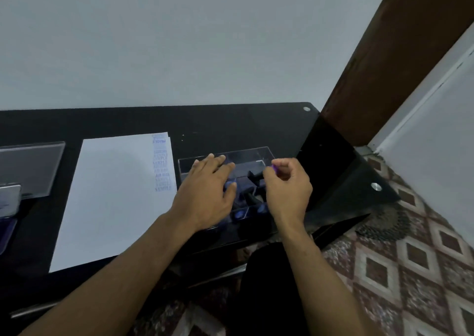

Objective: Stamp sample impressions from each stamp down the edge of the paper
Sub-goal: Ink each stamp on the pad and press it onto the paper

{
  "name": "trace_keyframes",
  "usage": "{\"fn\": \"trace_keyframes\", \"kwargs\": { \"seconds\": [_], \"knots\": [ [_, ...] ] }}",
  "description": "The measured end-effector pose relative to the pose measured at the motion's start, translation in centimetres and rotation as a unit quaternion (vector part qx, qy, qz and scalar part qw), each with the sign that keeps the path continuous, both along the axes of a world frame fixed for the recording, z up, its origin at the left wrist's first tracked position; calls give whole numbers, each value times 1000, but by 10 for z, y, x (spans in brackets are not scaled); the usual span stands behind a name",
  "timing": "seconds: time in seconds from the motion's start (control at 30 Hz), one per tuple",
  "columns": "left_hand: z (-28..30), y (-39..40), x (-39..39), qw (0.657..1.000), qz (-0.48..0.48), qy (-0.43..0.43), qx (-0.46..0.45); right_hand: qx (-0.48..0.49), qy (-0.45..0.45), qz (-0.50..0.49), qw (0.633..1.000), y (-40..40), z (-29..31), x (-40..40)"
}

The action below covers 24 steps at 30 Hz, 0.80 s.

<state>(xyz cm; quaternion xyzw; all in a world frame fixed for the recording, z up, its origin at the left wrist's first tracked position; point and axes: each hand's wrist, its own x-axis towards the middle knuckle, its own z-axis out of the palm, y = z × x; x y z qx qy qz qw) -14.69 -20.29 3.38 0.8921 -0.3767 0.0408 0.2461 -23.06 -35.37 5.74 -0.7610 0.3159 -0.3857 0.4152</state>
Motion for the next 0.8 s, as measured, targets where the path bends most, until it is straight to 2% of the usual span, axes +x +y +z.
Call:
{"fn": "trace_keyframes", "kwargs": {
  "seconds": [0.13,0.33,0.6,0.8],
  "knots": [
    [-1,-15,-7,1000,-6,5,18,-142,104,32,984,-11,-11,-12],
    [-12,-19,-10,999,-10,8,42,-215,260,51,940,-12,-17,-16],
    [-15,-18,-9,999,-10,2,47,-198,304,42,931,-11,-10,-12],
    [-15,-17,-9,999,-10,5,43,-241,327,17,914,-1,-14,-9]
  ]
}}
